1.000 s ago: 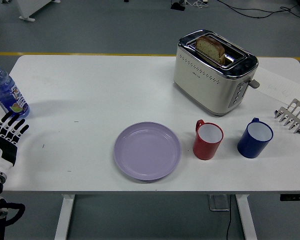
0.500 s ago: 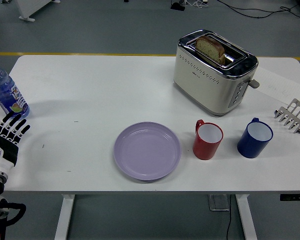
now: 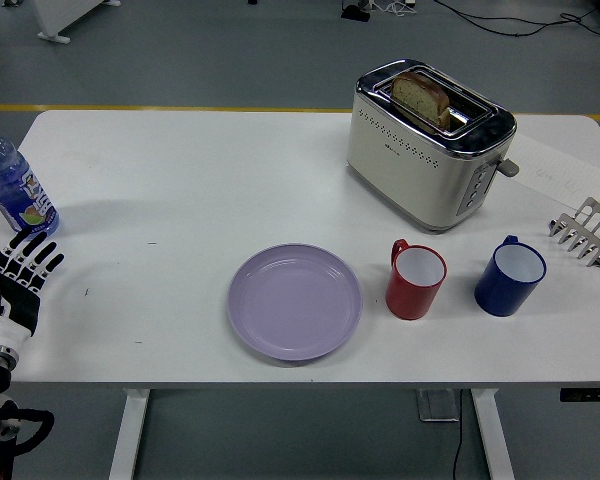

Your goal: Push plate across desktop

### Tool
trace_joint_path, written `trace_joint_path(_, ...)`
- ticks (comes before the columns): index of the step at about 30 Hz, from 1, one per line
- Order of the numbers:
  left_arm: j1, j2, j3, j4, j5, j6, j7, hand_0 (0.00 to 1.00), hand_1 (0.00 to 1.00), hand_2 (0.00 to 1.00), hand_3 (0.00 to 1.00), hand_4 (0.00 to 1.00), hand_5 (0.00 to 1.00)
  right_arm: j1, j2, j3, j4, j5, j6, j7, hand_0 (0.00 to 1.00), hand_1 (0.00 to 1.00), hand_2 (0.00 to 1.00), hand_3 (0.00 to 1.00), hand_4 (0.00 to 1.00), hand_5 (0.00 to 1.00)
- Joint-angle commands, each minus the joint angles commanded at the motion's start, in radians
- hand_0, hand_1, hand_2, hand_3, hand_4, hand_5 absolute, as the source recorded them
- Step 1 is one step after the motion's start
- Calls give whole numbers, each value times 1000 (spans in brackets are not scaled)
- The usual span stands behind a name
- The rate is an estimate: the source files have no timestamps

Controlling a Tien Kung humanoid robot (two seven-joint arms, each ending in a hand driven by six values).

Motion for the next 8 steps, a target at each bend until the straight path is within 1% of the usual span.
trace_joint_path(8,5,0,4,5,1,3,-1,684,707,706,699,602,998,-5,0,4,1,-7,-2,-3,541,536,639,670,519,574)
